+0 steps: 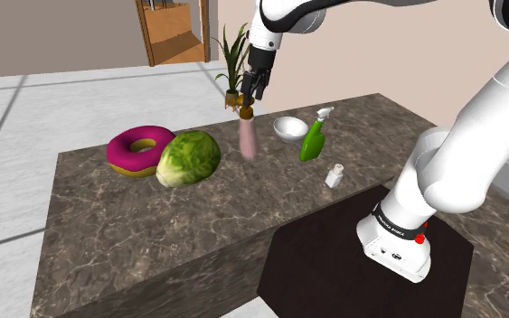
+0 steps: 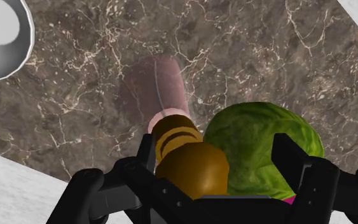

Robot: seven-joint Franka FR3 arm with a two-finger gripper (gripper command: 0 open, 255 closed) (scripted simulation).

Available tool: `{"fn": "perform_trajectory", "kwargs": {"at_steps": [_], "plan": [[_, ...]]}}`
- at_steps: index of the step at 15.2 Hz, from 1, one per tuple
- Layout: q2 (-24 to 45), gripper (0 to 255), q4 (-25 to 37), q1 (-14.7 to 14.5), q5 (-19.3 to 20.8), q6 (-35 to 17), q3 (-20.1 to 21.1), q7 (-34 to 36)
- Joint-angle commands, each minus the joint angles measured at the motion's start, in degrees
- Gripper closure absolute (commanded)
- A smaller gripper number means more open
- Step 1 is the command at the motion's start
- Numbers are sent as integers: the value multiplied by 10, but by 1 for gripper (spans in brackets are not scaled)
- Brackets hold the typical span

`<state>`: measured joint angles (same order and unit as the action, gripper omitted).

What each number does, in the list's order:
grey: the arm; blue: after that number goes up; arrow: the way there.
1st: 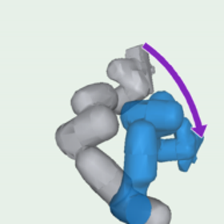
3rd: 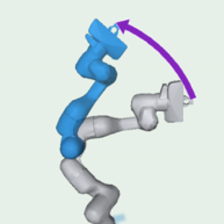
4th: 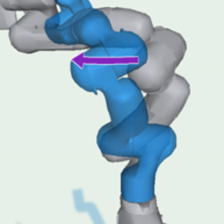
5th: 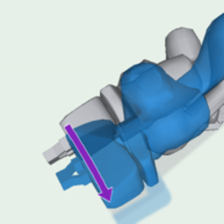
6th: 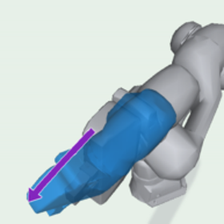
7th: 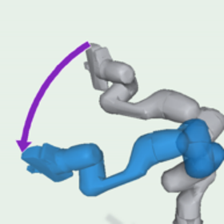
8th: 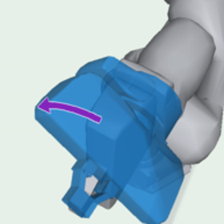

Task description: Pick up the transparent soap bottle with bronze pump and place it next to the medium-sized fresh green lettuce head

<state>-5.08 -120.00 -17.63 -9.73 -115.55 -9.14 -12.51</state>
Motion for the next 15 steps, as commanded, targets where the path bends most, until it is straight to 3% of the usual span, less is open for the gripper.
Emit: {"fn": "perform_trajectory", "kwargs": {"at_steps": [1, 3, 7, 15], "plan": [[0, 0, 0, 0, 0, 0, 0, 0], [0, 0, 0, 0, 0, 0, 0, 0], [-15, 0, 56, 5, 8, 71, -5, 5], [-15, 0, 56, 5, 8, 71, -5, 5]]}}
